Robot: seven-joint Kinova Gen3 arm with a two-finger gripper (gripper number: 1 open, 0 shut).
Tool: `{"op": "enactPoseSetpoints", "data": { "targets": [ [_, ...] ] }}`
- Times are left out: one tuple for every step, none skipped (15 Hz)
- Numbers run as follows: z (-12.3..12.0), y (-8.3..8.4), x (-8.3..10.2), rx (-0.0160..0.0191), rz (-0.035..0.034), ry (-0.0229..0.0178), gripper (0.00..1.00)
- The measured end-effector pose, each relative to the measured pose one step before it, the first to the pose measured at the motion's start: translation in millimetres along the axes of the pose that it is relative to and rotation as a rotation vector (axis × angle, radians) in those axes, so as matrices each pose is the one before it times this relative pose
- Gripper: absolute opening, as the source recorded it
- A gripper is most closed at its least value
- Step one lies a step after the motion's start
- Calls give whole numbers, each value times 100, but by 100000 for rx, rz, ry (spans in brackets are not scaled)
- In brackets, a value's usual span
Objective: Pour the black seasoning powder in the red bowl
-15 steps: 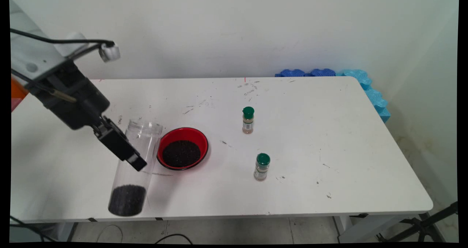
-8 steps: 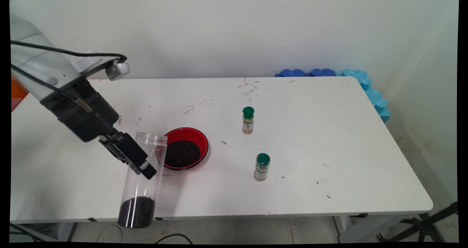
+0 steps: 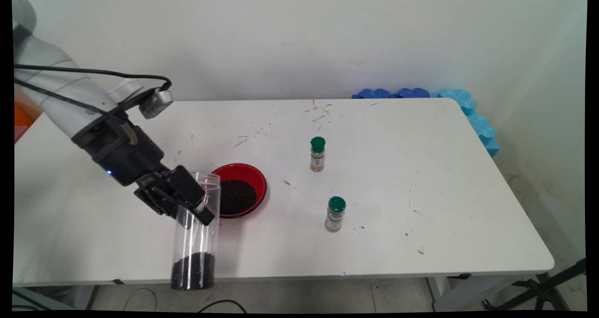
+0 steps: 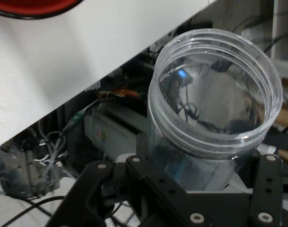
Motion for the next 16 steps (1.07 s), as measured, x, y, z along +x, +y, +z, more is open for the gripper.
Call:
{"op": "enactPoseSetpoints", "data": {
  "targets": [
    [142,-204,323,-1022,-3687,675,0],
    [105,-117,220,-724,-2640,377,0],
    [124,-122,246,-875,-3287,378,0],
    [184,-151,350,-1035,-4375,351,0],
    [168,-137,326,-962,-4090,356,0],
    [138,-97,221,-848,-3928,5,0],
    [116,-62,180,-680,-3428,-139,0],
    [131,-57,220,-776,-3981,-173,0],
    [65,-47,144,-531,-2558,-51,0],
    [87,-69,205,-727,-3595,-37,0],
    [46,-46,133,-542,-2530,-64,0],
    [66,-62,206,-767,-3713,-105,0],
    [24,-69,210,-880,-3803,-6,0],
    [23,-73,248,-1014,-4360,6,0],
    [-4,-39,167,-645,-2622,59,0],
    [-4,-48,189,-785,-3247,25,0]
  ]
}}
